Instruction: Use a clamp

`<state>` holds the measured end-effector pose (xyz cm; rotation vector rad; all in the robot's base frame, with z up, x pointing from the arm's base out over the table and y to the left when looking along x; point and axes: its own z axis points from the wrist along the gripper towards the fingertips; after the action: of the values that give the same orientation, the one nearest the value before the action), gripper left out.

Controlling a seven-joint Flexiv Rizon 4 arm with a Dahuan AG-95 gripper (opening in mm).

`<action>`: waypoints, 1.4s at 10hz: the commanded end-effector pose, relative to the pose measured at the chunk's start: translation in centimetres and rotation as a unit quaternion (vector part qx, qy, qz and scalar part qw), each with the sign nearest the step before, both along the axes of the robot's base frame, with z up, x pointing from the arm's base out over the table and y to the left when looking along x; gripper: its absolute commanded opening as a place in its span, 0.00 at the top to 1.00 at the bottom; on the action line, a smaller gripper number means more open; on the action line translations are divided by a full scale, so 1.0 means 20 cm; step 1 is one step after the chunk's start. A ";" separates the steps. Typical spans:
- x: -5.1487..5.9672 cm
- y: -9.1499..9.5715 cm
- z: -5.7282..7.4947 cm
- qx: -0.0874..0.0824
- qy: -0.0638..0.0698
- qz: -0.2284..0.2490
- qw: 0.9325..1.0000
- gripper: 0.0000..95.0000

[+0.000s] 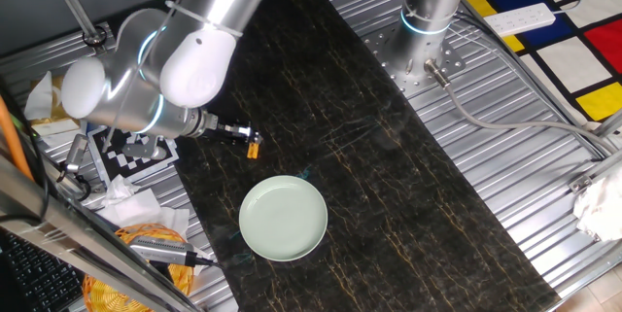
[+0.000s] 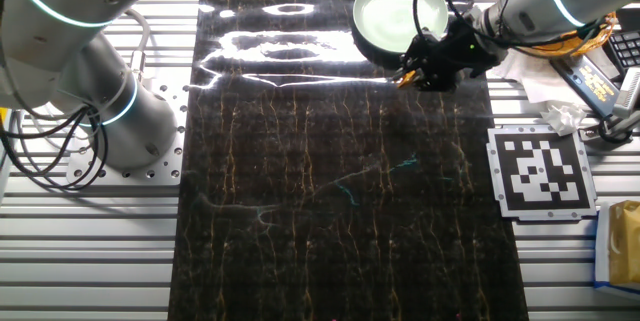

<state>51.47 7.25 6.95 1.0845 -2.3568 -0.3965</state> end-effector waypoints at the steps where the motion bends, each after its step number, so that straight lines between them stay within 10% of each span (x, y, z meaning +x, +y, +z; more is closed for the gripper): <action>1: 0.00 0.00 0.00 0.002 0.003 -0.002 1.000 1.00; 14: -0.08 0.21 0.02 0.016 0.041 -0.039 0.998 1.00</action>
<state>49.79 11.27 7.28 0.9895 -2.3483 -0.5054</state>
